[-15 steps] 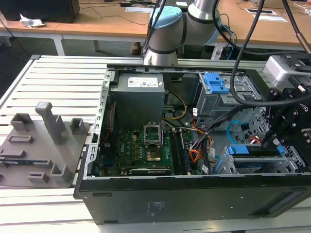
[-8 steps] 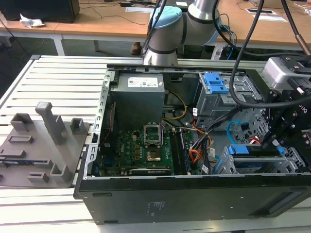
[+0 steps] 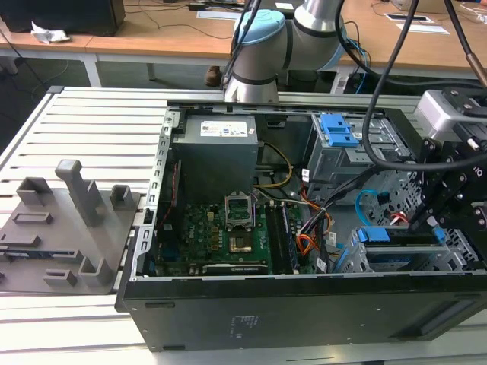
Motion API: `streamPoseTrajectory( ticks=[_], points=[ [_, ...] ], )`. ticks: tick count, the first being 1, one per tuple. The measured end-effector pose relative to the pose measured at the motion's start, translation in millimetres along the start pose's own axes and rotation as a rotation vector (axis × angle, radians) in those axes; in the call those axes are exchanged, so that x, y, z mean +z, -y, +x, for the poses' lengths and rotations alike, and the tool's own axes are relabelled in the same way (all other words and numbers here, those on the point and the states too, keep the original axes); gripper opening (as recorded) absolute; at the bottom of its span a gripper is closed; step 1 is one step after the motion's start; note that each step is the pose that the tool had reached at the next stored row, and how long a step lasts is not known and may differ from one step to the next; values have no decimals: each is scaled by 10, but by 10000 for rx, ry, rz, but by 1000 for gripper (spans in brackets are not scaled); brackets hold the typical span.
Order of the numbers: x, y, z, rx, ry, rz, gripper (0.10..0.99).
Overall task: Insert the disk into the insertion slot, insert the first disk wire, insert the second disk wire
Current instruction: 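Insert the first disk wire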
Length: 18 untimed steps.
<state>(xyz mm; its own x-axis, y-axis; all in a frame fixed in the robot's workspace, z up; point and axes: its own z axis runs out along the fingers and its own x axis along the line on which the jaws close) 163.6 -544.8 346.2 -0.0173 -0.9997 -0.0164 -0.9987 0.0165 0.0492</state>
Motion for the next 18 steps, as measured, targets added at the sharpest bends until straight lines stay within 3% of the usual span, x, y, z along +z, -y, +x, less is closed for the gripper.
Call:
streamPoseTrajectory(
  ticks=[8,18],
  points=[
    [33,11,0,-7,134,-7,169],
    [87,52,2,-7,149,-38,169]
  ],
)
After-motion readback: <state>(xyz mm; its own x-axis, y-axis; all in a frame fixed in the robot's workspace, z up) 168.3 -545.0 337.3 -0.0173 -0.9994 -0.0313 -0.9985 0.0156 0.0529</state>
